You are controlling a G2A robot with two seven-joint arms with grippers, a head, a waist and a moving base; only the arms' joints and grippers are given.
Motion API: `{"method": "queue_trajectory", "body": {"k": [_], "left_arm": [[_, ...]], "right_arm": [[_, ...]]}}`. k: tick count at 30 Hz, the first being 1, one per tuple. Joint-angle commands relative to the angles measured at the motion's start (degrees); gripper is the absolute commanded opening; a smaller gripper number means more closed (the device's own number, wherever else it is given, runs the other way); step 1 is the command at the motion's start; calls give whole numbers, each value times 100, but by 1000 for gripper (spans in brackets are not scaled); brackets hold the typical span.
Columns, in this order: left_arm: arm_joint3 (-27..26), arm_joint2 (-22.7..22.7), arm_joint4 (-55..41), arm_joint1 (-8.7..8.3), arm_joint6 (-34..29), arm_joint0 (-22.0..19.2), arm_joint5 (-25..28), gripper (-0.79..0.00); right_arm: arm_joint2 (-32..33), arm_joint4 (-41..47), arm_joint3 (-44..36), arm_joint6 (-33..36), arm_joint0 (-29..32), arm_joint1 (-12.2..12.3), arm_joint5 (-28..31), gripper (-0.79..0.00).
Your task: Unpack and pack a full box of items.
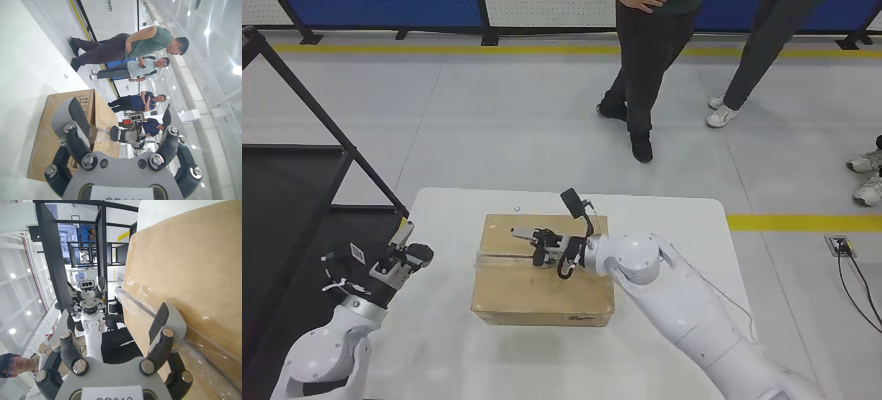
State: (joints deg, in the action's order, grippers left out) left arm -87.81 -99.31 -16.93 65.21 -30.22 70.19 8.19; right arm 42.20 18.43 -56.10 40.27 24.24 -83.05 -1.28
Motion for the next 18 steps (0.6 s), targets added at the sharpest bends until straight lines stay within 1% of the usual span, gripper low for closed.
{"method": "queue_trajectory", "body": {"k": [1, 11, 18], "left_arm": [[27, -12, -37, -6, -35, 23, 1, 0], [72, 25, 40, -35, -151, 58, -17, 0], [91, 48, 63, -58, -262, 40, -73, 0]], "right_arm": [[-80, 76, 100, -53, -38, -82, 66, 0], [-370, 395, 582, -504, -197, -499, 574, 0], [-532, 523, 955, -586, -352, -780, 786, 0]]}}
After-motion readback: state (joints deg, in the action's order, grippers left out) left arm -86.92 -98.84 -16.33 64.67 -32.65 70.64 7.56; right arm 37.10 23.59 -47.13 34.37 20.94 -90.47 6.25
